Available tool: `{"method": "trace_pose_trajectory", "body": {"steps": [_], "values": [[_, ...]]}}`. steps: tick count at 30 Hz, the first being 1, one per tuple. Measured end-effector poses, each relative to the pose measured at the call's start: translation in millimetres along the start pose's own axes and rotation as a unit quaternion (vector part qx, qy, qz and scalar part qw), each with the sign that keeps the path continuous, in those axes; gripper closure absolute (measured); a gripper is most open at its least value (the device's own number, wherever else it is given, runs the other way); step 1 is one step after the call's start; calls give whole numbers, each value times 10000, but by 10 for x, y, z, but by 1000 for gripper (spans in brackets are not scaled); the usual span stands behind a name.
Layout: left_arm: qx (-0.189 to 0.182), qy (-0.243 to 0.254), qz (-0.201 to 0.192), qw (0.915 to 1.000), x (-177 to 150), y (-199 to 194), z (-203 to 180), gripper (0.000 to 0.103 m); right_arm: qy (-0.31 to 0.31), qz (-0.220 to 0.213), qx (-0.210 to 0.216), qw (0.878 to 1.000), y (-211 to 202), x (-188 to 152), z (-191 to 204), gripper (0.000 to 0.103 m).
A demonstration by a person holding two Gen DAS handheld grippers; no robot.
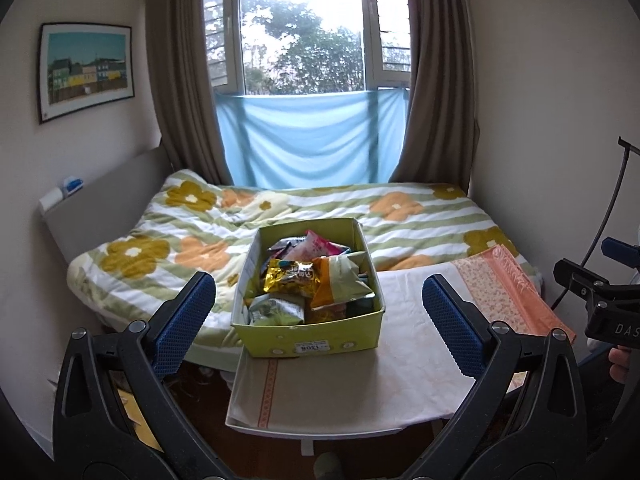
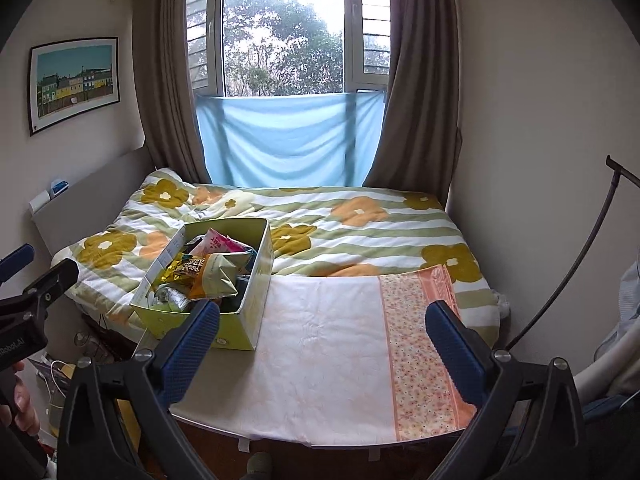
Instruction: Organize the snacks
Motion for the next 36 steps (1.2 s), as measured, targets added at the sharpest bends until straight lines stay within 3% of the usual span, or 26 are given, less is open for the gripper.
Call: {"method": "trace_pose_trajectory", "body": {"steps": [36], "values": [[-78, -1, -84, 9999, 27, -103, -107, 0, 92, -196, -14, 9998, -85, 16, -110, 1]]}}
Point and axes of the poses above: each gripper's, at about its wrist camera, not at the fingertips, and y roughly the way its jaws point, z to its left, x to its top, the point moved 10 cm from there along y, roughly the way its jaws point, and after that the axes turned 6 degrees about -z, right-handed, at the moved point
